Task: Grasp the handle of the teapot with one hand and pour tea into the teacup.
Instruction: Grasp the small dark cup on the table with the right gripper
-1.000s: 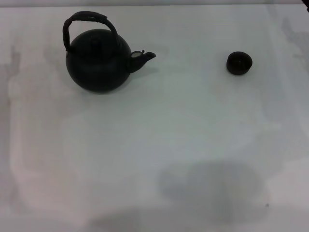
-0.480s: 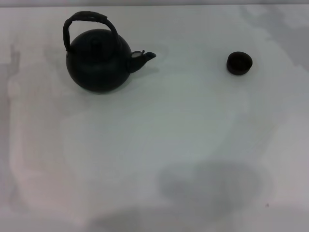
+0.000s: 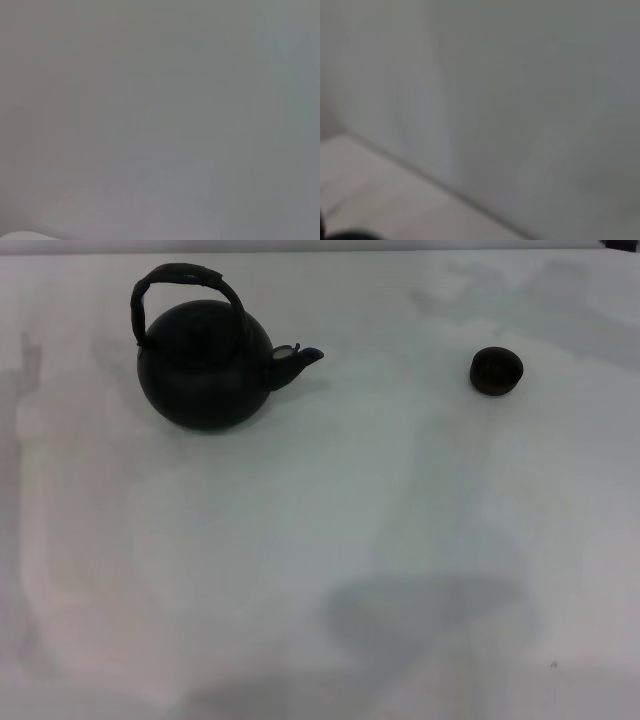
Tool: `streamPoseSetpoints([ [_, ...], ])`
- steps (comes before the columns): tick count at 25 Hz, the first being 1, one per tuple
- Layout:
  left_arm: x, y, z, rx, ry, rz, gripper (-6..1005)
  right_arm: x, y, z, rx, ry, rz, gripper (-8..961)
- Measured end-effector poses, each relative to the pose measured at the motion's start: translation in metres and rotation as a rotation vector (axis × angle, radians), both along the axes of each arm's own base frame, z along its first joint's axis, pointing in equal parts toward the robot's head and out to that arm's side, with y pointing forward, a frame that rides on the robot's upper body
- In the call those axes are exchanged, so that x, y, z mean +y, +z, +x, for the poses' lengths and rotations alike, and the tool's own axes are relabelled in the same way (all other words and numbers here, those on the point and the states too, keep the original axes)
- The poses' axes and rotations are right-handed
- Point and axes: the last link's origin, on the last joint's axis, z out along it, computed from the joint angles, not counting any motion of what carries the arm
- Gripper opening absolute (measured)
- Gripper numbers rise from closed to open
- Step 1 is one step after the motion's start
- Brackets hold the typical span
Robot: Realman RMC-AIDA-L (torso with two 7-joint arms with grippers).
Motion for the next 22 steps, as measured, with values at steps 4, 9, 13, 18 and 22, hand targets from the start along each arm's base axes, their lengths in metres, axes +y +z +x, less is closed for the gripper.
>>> streamPoseSetpoints([
  [4,0.002,0.0,0.002,-0.001,-0.006,0.0,766,0.002,-0.009,-0.014,-0.157,-0.018,-0.056,824],
  [9,0.002,0.0,0.002,0.001,-0.007,-0.002,767,-0.003,-0.024,-0.026,-0.321,-0.049,-0.125,822],
  [13,0.002,0.0,0.002,0.002,-0.008,-0.003,767,-0.007,-0.039,-0.028,-0.409,-0.07,-0.161,824],
  [18,0.003,-0.001,0.003,0.0,-0.012,-0.005,766,-0.012,-0.047,-0.02,-0.465,-0.116,-0.183,824],
  [22,0.002,-0.001,0.003,-0.001,-0.009,-0.005,766,-0.016,-0.051,-0.011,-0.464,-0.151,-0.197,823],
])
